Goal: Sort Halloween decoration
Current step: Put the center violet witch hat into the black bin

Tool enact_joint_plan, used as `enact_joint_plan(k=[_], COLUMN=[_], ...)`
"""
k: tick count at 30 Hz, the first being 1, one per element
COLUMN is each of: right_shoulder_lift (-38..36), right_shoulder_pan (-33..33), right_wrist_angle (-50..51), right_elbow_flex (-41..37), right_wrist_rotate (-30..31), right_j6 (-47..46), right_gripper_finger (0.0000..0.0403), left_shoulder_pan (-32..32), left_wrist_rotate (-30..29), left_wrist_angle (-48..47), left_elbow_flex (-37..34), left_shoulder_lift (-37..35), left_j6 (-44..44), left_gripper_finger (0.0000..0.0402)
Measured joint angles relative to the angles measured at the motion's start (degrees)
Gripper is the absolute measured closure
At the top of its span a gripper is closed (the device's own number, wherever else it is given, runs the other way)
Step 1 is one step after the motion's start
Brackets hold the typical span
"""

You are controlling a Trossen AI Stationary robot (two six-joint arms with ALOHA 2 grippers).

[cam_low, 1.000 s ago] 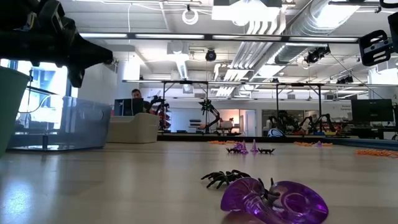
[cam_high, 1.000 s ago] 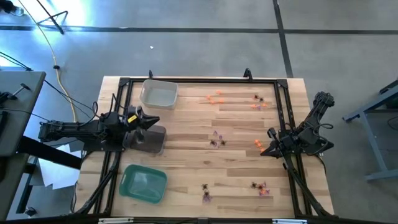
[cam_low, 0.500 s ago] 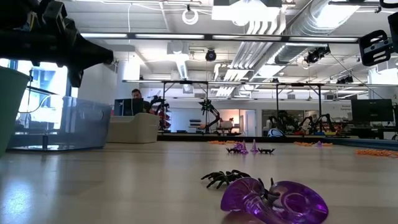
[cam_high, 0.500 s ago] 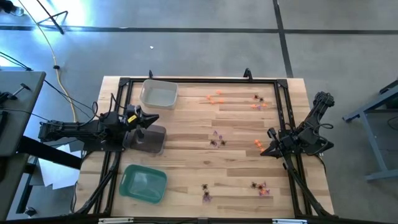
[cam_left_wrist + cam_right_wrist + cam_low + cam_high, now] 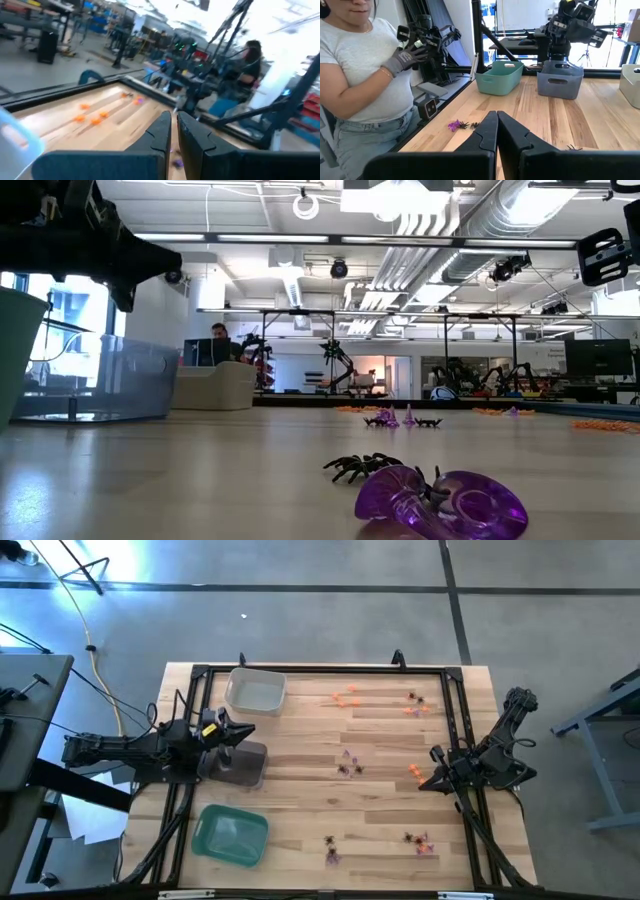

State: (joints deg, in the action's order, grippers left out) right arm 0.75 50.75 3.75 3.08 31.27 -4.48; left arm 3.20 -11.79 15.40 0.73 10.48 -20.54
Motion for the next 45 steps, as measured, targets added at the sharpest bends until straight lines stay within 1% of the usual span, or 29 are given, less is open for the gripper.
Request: enact_joint_plan(k=[3, 10, 19, 30, 34, 38, 43, 45], right_shoulder_lift=[-0.02, -0.02, -0.02, 0.00, -0.02, -0.01, 0.00, -0.02], right_shoulder_pan=[-0.01, -0.01, 0.00, -0.01, -0.01, -0.01, -0.01, -0.01], right_wrist_angle=[0.00, -0.02, -0.01, -0.01, 0.00, -0.01, 0.00, -0.02], right_elbow_flex=[0.01, 0.01, 0.00, 0.01, 0.00, -0.01, 0.01, -0.01], right_wrist_rotate=[0.00, 0.01, 0.00, 0.00, 0.00, 0.00, 0.00, 0.00], right_j6=[-0.01, 0.00, -0.01, -0.01, -0.01, -0.01, -0.01, -0.01], right_gripper_finger=[0.0402, 0.0402, 0.0402, 0.0402, 0.0402, 0.0402, 0.0402, 0.0402], left_shoulder_pan=[0.00, 0.00, 0.03, 0.11, 0.15, 0.15, 0.15, 0.15], left_wrist_rotate=[4.03, 5.07, 3.75, 3.51, 3.48, 2.05, 1.76, 1.75], left_wrist_angle=[1.49, 1.38, 1.35, 0.76, 1.40, 2.12, 2.05, 2.10], left_elbow_flex=[0.00, 0.00, 0.00, 0.00, 0.00, 0.00, 0.00, 0.00], left_shoulder_lift=[0.00, 0.00, 0.00, 0.00, 0.00, 0.00, 0.00, 0.00], left_j6=[2.42, 2.59, -0.36, -0.51, -4.21, -7.72, -7.67, -5.96], left_gripper_finger=[0.0381, 0.0381, 0.0381, 0.0381, 0.0381, 0.0381, 0.0381, 0.0381])
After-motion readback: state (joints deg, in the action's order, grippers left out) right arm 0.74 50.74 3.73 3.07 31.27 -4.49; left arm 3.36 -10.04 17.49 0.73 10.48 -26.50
